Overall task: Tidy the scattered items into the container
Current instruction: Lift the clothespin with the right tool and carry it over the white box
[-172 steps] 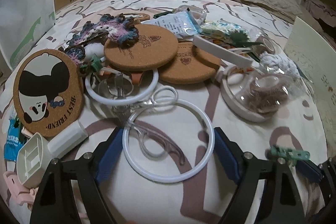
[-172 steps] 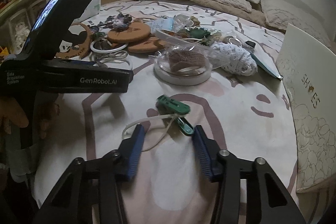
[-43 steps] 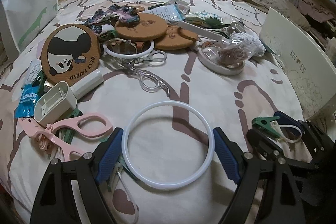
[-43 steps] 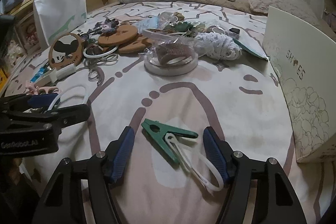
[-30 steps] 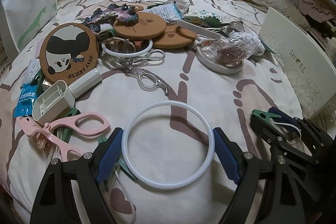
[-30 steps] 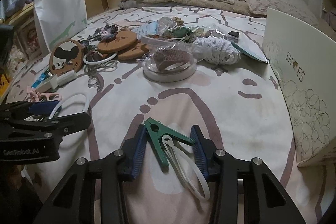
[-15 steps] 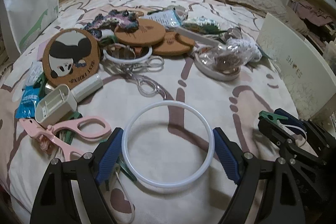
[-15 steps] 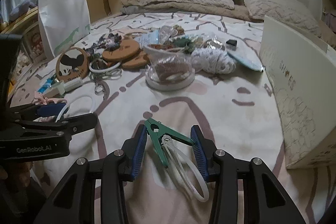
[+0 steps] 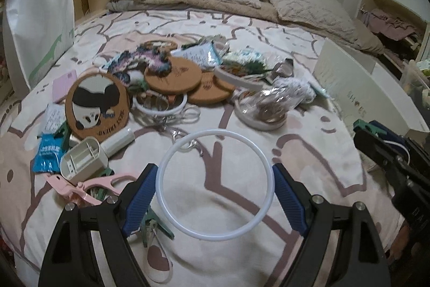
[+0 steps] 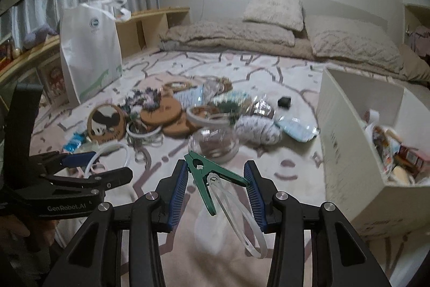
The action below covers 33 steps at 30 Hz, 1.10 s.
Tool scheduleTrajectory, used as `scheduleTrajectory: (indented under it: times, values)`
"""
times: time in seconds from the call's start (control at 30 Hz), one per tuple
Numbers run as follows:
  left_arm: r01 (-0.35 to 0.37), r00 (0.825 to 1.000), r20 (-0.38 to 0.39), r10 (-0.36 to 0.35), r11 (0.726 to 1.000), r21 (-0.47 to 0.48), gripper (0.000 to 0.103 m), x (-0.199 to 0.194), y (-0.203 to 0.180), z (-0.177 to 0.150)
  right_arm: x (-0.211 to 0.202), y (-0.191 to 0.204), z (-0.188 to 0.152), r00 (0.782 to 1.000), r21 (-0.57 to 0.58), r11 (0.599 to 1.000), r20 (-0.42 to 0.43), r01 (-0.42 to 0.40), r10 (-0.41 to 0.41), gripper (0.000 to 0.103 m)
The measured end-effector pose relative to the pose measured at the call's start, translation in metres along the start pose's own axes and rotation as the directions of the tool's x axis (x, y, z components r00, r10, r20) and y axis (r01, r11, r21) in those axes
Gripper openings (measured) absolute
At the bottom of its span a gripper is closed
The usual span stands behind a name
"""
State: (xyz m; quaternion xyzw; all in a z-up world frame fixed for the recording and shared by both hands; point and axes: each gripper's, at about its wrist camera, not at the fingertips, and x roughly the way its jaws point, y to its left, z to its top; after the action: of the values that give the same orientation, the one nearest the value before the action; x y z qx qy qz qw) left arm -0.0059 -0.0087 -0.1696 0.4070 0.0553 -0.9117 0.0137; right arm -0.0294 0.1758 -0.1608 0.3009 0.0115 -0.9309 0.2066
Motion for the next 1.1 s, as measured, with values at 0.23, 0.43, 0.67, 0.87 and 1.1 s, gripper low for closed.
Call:
scheduleTrajectory:
  times: [0.23,0.43,0.67,0.87,1.1]
  values:
    - [0.049,0.996,0.074,-0.051,0.998,0.03,0.084,-0.031,-0.015,0.019,-0.03,-0.007,0.025,0.996,-0.013,1.0,0.086,0.008,-0.007,0.044]
    - [0.057,0.989,0.131,-0.063,0.997,0.051,0.084,-0.05,-0.027,0.035,-0.05,-0.013,0.044,0.989,-0.04,0.999,0.146,0.019,-0.013,0.044]
    - [0.081,0.977,0.189,-0.095,0.993,0.081,0.084,-0.068,-0.049,0.056,-0.07,-0.029,0.063,0.979,-0.056,0.998,0.202,0.04,-0.028,0.044]
    - [0.136,0.963,0.219,-0.156,0.985,0.107,0.084,-0.078,-0.073,0.072,-0.09,-0.049,0.08,0.964,-0.069,0.994,0.259,0.08,-0.06,0.044]
    - [0.164,0.947,0.252,-0.199,0.975,0.153,0.084,-0.085,-0.105,0.088,-0.116,-0.075,0.098,0.941,-0.083,0.989,0.326,0.126,-0.092,0.044]
